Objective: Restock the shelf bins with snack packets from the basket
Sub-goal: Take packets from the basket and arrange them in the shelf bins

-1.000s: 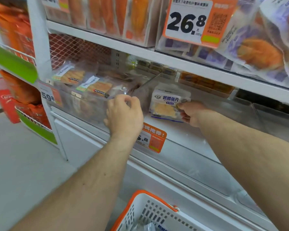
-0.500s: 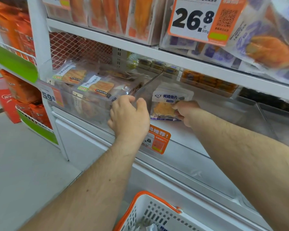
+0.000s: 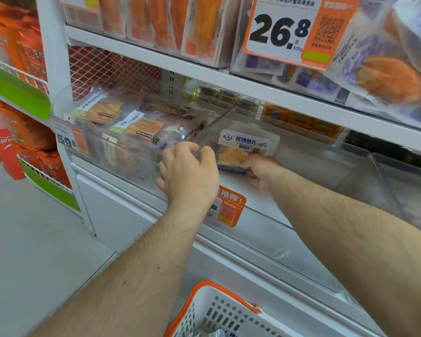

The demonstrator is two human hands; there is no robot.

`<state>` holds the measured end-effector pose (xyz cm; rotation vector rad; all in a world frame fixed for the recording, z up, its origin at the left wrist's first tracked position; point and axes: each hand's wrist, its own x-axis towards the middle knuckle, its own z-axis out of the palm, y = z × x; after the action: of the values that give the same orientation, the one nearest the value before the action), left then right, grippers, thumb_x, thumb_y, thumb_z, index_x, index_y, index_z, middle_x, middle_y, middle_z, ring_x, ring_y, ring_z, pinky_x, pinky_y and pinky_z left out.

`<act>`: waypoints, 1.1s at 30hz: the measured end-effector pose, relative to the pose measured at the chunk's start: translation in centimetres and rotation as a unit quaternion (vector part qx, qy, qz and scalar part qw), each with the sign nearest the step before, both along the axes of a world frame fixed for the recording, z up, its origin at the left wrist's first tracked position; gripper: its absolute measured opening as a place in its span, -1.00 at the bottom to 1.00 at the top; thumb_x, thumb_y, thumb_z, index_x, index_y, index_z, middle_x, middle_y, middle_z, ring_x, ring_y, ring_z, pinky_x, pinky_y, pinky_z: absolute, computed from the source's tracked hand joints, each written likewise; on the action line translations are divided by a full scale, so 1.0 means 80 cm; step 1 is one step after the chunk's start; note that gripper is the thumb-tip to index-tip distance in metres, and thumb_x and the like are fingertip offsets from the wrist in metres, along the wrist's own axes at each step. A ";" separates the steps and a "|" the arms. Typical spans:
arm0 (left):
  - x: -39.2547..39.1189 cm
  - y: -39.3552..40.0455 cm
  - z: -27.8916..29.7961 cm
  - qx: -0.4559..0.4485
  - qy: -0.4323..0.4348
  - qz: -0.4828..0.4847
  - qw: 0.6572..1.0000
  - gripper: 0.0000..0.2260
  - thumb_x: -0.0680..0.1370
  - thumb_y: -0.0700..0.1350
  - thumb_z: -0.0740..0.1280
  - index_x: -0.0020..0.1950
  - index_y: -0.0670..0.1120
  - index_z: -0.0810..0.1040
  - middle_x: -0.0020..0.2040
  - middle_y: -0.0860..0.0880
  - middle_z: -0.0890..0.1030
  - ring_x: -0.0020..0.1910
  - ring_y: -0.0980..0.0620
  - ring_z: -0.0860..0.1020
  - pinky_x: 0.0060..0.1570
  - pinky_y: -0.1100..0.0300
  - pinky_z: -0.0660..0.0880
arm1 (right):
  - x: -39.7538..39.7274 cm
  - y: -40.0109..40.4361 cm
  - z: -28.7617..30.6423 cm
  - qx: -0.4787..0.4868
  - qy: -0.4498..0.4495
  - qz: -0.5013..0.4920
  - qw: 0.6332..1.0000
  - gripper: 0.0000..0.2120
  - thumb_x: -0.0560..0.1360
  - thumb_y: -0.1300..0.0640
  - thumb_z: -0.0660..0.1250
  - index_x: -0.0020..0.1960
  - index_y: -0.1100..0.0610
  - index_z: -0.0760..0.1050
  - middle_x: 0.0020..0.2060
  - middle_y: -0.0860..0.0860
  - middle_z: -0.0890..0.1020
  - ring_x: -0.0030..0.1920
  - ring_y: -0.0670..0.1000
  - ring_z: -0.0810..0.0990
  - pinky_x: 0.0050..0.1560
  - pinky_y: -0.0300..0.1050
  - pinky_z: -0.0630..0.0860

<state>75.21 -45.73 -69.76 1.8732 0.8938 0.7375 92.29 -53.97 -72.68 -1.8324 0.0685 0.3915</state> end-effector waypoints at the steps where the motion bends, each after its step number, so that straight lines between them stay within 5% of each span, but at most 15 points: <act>1: 0.000 0.000 0.000 0.000 0.000 0.000 1.000 -0.72 0.61 0.08 0.18 0.26 0.02 0.47 0.36 -0.03 0.38 0.37 -0.06 0.29 0.37 -0.03 0.14 | -0.001 0.000 0.000 0.007 0.004 0.003 1.000 -0.76 0.49 0.36 0.34 -0.10 0.01 0.47 -0.05 0.00 0.61 -0.11 -0.04 0.54 -0.21 -0.21 0.46; 5: -0.002 0.000 0.001 0.002 -0.002 -0.001 1.000 -0.73 0.61 0.07 0.18 0.25 0.02 0.48 0.35 -0.03 0.38 0.36 -0.05 0.30 0.36 -0.03 0.15 | -0.001 -0.001 -0.001 0.017 0.003 0.010 1.000 -0.71 0.47 0.37 0.35 0.09 0.05 0.53 0.10 0.03 0.64 0.09 0.03 0.59 -0.09 -0.17 0.47; 16: -0.003 -0.002 0.002 0.003 0.001 0.000 1.000 -0.72 0.61 0.07 0.18 0.26 0.01 0.48 0.36 -0.04 0.37 0.36 -0.06 0.30 0.35 -0.02 0.15 | 0.003 -0.009 -0.011 -0.004 -0.012 -0.009 1.000 -0.76 0.46 0.36 0.39 -0.06 0.04 0.49 0.06 0.03 0.62 0.11 0.04 0.56 0.06 -0.08 0.49; 24: -0.003 -0.003 0.003 0.005 0.010 0.003 1.000 -0.71 0.61 0.09 0.17 0.27 0.03 0.46 0.37 0.00 0.36 0.38 -0.02 0.29 0.37 -0.06 0.12 | 0.007 -0.014 -0.010 -0.080 -0.017 0.003 0.997 -0.71 0.46 0.32 0.41 0.14 0.13 0.52 0.09 0.06 0.61 0.10 0.07 0.57 0.05 -0.07 0.50; 28: -0.004 -0.004 0.002 0.065 -0.005 0.012 0.998 -0.71 0.59 0.09 0.21 0.27 0.04 0.46 0.36 0.01 0.32 0.39 -0.01 0.24 0.37 -0.02 0.08 | 0.000 -0.018 0.001 -0.142 -0.066 0.017 0.988 -0.85 0.53 0.27 0.35 0.07 0.12 0.48 0.02 0.08 0.59 0.03 0.08 0.56 0.09 -0.04 0.56; 33: -0.019 -0.033 0.008 0.234 -0.099 -0.033 0.967 -0.68 0.47 0.05 0.30 0.17 -0.04 0.51 0.21 -0.06 0.41 0.23 -0.09 0.33 0.20 0.00 0.23 | -0.043 -0.038 0.043 -0.223 -0.137 0.000 0.965 -0.88 0.52 0.26 0.24 -0.16 0.16 0.52 -0.35 0.05 0.50 -0.37 0.04 0.47 -0.39 -0.16 0.44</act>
<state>73.70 -48.40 -69.15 2.1740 0.5572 1.1464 88.88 -57.04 -69.26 -2.3160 -0.0391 0.1212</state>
